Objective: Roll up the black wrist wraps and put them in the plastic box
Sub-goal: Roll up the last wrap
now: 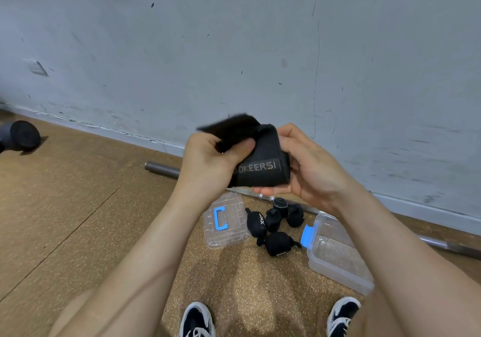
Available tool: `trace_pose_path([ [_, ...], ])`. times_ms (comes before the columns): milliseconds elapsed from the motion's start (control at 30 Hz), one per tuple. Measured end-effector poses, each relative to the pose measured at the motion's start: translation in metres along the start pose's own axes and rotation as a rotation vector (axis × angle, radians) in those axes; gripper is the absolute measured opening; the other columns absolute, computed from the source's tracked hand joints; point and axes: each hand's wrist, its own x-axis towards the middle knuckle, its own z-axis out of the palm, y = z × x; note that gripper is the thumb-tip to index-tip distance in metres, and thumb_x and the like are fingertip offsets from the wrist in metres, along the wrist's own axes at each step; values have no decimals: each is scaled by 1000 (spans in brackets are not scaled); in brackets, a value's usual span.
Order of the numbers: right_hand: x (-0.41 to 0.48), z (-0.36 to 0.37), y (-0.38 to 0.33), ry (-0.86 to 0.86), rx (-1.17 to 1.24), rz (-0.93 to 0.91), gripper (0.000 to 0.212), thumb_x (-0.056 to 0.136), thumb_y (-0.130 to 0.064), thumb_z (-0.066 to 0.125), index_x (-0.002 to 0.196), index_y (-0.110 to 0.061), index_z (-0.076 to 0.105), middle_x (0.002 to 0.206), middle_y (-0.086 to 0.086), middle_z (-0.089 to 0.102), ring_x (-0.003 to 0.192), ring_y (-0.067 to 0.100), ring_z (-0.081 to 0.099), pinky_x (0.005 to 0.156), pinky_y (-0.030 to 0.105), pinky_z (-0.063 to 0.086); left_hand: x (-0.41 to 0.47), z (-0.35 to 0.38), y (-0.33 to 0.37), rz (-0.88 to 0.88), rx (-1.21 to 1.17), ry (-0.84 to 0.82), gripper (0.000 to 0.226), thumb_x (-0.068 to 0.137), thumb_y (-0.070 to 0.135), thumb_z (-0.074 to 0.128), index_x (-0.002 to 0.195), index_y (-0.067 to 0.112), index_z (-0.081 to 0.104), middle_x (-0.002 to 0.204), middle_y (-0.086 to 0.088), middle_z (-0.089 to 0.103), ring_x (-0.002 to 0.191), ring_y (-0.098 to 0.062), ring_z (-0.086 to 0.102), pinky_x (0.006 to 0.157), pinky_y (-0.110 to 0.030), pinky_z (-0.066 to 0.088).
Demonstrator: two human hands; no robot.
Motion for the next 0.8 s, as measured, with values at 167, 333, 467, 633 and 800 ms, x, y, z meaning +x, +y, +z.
trace_pose_path([
  [167, -3, -2, -5, -65, -77, 22, 22, 98, -6, 38, 105, -14, 57, 99, 22, 62, 74, 37, 70, 53, 36, 58, 2, -5, -2, -229, -198, -79, 25, 72, 11, 77, 97, 11, 73, 87, -2, 76, 78, -15, 72, 60, -24, 54],
  [333, -1, -4, -2, -88, -77, 62, 29, 96, -14, 40, 121, -22, 51, 99, 17, 65, 75, 39, 69, 57, 41, 59, 4, -15, -2, -279, -213, -287, 35, 73, 10, 81, 106, 14, 70, 92, -4, 76, 85, -21, 73, 66, -27, 56],
  [467, 4, -6, 6, -13, 70, 174, 55, 88, -60, 56, 131, -25, 57, 130, 16, 62, 102, 39, 70, 75, 47, 60, 0, -8, 2, 11, 14, -157, 34, 73, -3, 80, 88, 26, 72, 85, 16, 74, 85, -2, 70, 71, -18, 53],
  [633, 2, -3, 1, -12, 76, 239, 47, 76, -53, 65, 108, -18, 71, 105, 12, 73, 97, 30, 69, 96, 50, 54, -5, 5, -9, 621, 456, -162, 24, 56, -18, 70, 69, 2, 67, 97, -3, 70, 92, -26, 64, 76, -39, 51],
  [800, 5, -6, 1, 85, 194, 112, 43, 73, -30, 71, 114, -20, 63, 103, 8, 70, 88, 25, 70, 73, 41, 59, -6, -1, -19, 597, 739, -144, 15, 70, 17, 79, 83, 21, 72, 116, 15, 68, 127, -14, 55, 114, -59, 21],
])
